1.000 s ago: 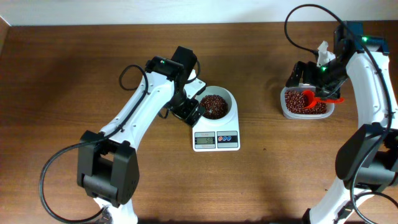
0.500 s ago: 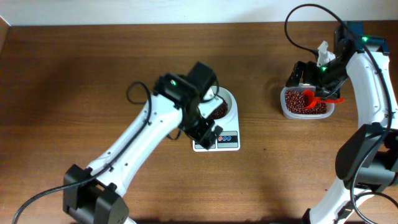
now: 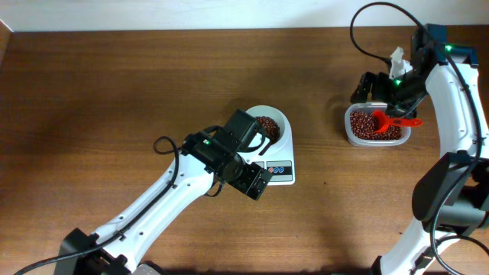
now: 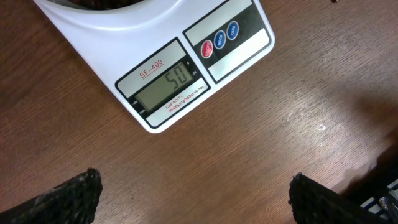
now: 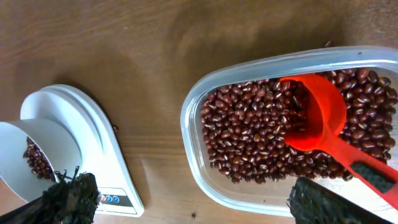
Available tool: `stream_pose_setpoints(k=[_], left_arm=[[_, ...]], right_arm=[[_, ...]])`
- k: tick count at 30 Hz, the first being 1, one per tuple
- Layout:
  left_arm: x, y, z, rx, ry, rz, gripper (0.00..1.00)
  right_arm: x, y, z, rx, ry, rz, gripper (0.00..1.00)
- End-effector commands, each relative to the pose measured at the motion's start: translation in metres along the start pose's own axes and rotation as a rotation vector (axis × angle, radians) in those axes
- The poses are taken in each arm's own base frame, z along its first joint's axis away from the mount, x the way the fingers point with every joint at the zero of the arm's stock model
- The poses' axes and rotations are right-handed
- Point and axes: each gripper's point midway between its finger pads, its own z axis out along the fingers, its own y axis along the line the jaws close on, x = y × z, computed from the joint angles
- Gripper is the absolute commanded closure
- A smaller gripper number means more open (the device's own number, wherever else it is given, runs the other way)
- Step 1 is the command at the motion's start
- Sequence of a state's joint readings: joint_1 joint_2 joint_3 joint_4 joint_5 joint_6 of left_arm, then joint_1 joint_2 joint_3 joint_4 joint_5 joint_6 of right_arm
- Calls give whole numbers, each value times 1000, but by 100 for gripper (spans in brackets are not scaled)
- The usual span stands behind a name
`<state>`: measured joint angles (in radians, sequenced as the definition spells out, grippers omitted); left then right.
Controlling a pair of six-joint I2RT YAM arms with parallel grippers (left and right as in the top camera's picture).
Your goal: Scoop item into bowl and weigh 50g on scale
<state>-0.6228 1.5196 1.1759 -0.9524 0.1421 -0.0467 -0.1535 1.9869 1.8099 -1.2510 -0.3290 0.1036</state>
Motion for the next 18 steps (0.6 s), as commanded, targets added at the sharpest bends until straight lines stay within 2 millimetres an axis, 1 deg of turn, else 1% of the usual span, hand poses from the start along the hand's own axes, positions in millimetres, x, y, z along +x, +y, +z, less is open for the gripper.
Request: stream_pose_setpoints(k=[1, 2, 3, 4, 5, 6, 7, 8, 9, 10, 11, 12, 13, 14, 16, 17, 18], left_arm=[[0, 1, -1, -7, -5, -8, 1], [0, 1, -1, -7, -5, -8, 1], [0, 1, -1, -7, -5, -8, 1], [0, 1, -1, -7, -5, -8, 1], [0, 1, -1, -7, -5, -8, 1], [0, 1, -1, -7, -5, -8, 1], [0, 1, -1, -7, -5, -8, 1], [0, 1, -1, -7, -5, -8, 1], [0, 1, -1, -7, -5, -8, 1], [0, 1, -1, -7, -5, -8, 1], [0, 1, -1, -7, -5, -8, 1], [0, 1, -1, -7, -5, -8, 1], [0, 1, -1, -7, -5, -8, 1], [0, 1, -1, -7, -5, -8, 1], [0, 1, -1, -7, -5, -8, 1], [0, 1, -1, -7, -5, -8, 1], [0, 1, -1, -7, -5, -8, 1]], right_arm=[[-12, 6, -36, -9, -56, 7, 14], [-18, -2, -64, 46, -94, 20, 14], [-18, -16, -83, 113, -114, 42, 14], [-15, -41, -95, 202, -119, 79, 13], [-12, -69, -99, 284, -111, 122, 9], [-11, -85, -97, 308, -103, 153, 5], [-8, -100, -91, 309, -92, 185, 4], [-3, -120, -83, 312, -72, 230, 4], [1, -130, -74, 280, -59, 257, 3], [2, -124, -60, 186, -42, 190, 2], [3, -108, -42, 52, -29, 77, 0], [7, -94, -24, -62, -24, 15, 0], [8, -90, -7, -106, -28, 11, 0], [5, -89, 6, -100, -44, -17, 7], [-6, -86, 14, -87, -86, -56, 15], [-12, -85, 15, -81, -107, -73, 18], [-13, -82, 16, -81, -111, -81, 20]])
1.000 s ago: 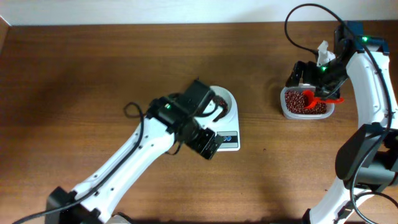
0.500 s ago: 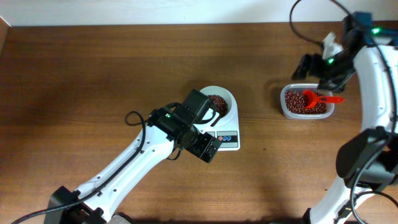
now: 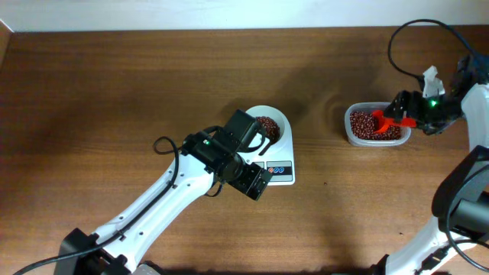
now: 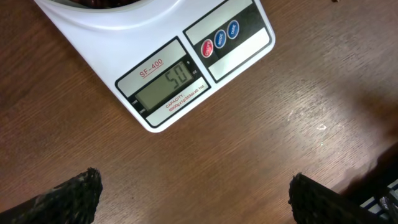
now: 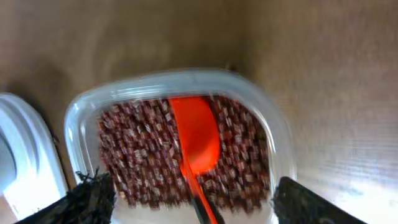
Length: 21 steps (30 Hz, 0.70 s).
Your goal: Scoop item into bowl and weigh 50g on scale
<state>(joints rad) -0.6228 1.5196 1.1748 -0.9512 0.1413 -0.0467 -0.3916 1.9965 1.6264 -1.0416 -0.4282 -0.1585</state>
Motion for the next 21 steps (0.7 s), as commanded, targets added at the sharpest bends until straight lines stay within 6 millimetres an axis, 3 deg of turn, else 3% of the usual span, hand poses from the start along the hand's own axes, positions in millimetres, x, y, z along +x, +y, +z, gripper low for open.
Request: stream_pose_setpoints(k=[1, 4, 6, 7, 10, 15, 21], left_arm=[[0, 1, -2, -7, -5, -8, 1], [0, 1, -2, -6, -5, -8, 1], [0, 1, -2, -7, -5, -8, 1], [0, 1, -2, -6, -5, -8, 1], [0, 1, -2, -6, -5, -8, 1], [0, 1, -2, -6, -5, -8, 1], [0, 1, -2, -6, -5, -8, 1]], right_arm=[[0, 11, 2, -24, 0, -29, 20], [17, 2, 1, 34, 70, 2, 41], [26, -5, 0, 81, 108, 33, 42], [24, 3, 2, 46, 99, 29, 42], [24, 15, 5, 15, 104, 10, 58], [17, 19, 8, 24, 82, -18, 66], [17, 19, 8, 23, 83, -18, 69]])
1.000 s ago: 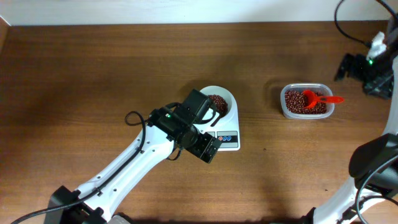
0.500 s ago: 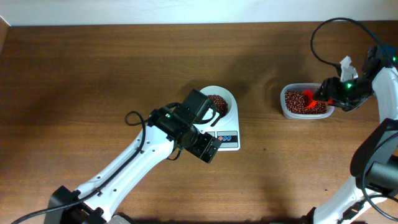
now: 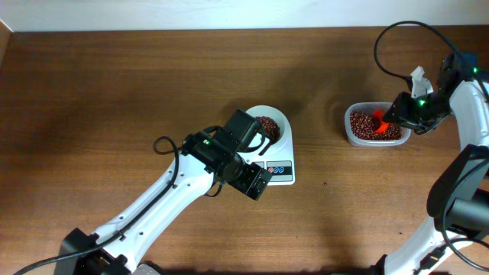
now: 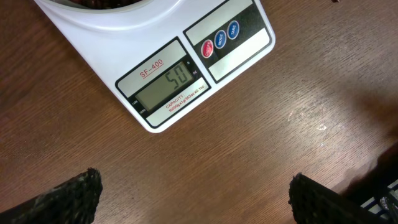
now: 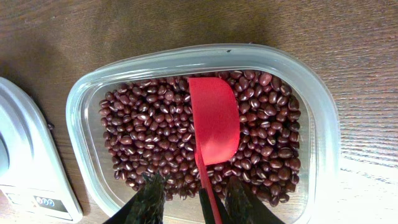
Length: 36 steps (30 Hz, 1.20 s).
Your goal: Scoop item into bowl and weigh 50g on scale
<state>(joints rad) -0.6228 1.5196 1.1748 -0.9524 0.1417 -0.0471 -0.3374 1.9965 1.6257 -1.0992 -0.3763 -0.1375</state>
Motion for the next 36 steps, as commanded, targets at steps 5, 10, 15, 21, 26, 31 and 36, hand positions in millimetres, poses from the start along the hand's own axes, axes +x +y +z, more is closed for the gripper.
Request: stream_pose_setpoints(k=[5, 10, 15, 21, 26, 31, 36], left_arm=[[0, 1, -2, -7, -6, -8, 1], [0, 1, -2, -7, -6, -8, 1], [0, 1, -2, -7, -6, -8, 1], [0, 1, -2, -7, -6, -8, 1], [0, 1, -2, -7, -6, -8, 1], [0, 1, -2, -7, -6, -8, 1], [0, 1, -2, -7, -6, -8, 1]], right_arm=[[6, 6, 0, -12, 20, 2, 94], [-1, 16, -26, -7, 14, -3, 96], [-4, 20, -34, 135, 37, -51, 96], [-12, 46, -60, 484, 24, -151, 96], [-11, 58, -63, 611, 20, -207, 96], [-12, 61, -61, 591, 13, -196, 96], [-22, 83, -83, 507, -44, -200, 96]])
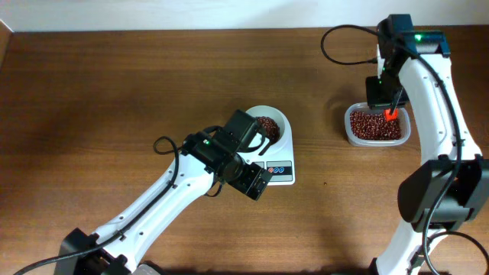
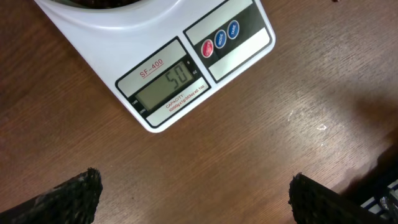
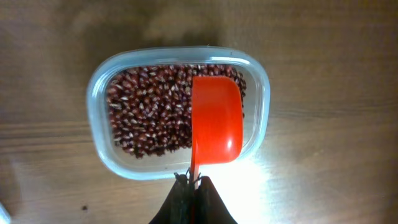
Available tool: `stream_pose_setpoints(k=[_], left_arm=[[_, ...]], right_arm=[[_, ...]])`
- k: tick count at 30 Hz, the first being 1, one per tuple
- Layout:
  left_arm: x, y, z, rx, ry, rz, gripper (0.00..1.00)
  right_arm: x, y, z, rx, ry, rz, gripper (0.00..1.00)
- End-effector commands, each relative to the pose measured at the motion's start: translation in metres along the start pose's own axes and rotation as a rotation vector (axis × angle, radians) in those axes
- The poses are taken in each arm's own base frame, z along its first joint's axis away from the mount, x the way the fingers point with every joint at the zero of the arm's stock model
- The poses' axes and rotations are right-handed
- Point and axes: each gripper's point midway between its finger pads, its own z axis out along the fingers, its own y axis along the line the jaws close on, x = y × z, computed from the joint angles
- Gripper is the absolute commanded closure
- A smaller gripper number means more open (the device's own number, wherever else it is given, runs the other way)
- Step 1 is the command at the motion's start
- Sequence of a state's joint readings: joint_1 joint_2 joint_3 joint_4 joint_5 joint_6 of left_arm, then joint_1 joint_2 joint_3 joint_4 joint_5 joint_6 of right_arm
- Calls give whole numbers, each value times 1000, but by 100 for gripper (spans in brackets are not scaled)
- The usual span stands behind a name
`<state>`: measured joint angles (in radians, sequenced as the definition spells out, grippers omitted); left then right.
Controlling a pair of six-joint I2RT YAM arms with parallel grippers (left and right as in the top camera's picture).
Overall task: Scoop item into bowl and weigh 50g on scale
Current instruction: 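Carry scoop with right gripper over the bowl on the scale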
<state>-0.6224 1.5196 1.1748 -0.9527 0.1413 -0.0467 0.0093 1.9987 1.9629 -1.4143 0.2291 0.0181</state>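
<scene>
The white scale (image 1: 283, 173) stands mid-table with a white bowl (image 1: 278, 128) of red beans on it. Its display (image 2: 165, 91) reads 50 in the left wrist view. My left gripper (image 2: 193, 208) hangs open over bare wood just in front of the scale, nothing between its fingers (image 2: 68, 199). My right gripper (image 3: 194, 183) is shut on the handle of the red scoop (image 3: 216, 124). It holds the scoop above the clear bean container (image 3: 94, 118), and no beans show on it. Overhead, the scoop (image 1: 390, 114) is over the container (image 1: 348, 131).
Brown wooden table (image 1: 114, 92) all round. The left arm (image 1: 176, 191) runs from the front left to the scale. The right arm (image 1: 435, 99) reaches in from the right edge, its cable looping at the back.
My right gripper stood with its fingers on either side of the scoop handle while the scoop lay in the beans. Now it is shut on the handle, higher, and further back. Left unchanged.
My right gripper was open over the container, the scoop lying in the beans. Then it was off to the right, then low with its fingers astride the handle. Now it holds the scoop above the container. The scale read 50 throughout, and the left gripper stayed open.
</scene>
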Motion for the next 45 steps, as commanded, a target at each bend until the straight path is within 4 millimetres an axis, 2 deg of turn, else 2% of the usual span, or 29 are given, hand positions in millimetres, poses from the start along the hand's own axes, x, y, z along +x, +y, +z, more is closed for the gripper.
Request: stream_pose_setpoints(k=[1, 4, 6, 8, 12, 17, 19, 24, 27, 34, 40, 42, 45], left_arm=[[0, 0, -2, -6, -7, -8, 1], [0, 0, -2, -6, -7, -8, 1], [0, 0, -2, -6, -7, -8, 1], [0, 1, -2, -7, -7, -8, 1], [0, 1, -2, -7, -7, -8, 1], [0, 0, -2, -6, -7, -8, 1], [0, 1, -2, -7, -7, -8, 1], [0, 0, -2, -6, -7, -8, 1], [0, 0, -2, -6, -7, -8, 1], [0, 1, -2, -7, -7, -8, 1], [0, 1, -2, -7, -7, -8, 1], [0, 0, -2, -6, -7, -8, 1], [0, 1, -2, -7, -6, -8, 1]], right_arm=[[-17, 5, -46, -87, -107, 23, 96], [-17, 83, -85, -570, -180, -185, 96], [-14, 116, -106, -762, -200, -231, 96], [-12, 133, -112, -777, -207, -274, 96], [-1, 191, -120, -795, -219, -420, 96], [11, 223, -94, -616, -170, -537, 96], [17, 239, -80, -609, -127, -569, 96], [21, 257, -56, -605, -68, -594, 96], [15, 251, -43, -535, -63, -594, 96], [18, 259, -40, -531, -63, -612, 96], [25, 267, -1, -529, -37, -613, 96], [29, 267, 0, -538, -18, -611, 96], [48, 273, -7, -622, 56, -606, 96]])
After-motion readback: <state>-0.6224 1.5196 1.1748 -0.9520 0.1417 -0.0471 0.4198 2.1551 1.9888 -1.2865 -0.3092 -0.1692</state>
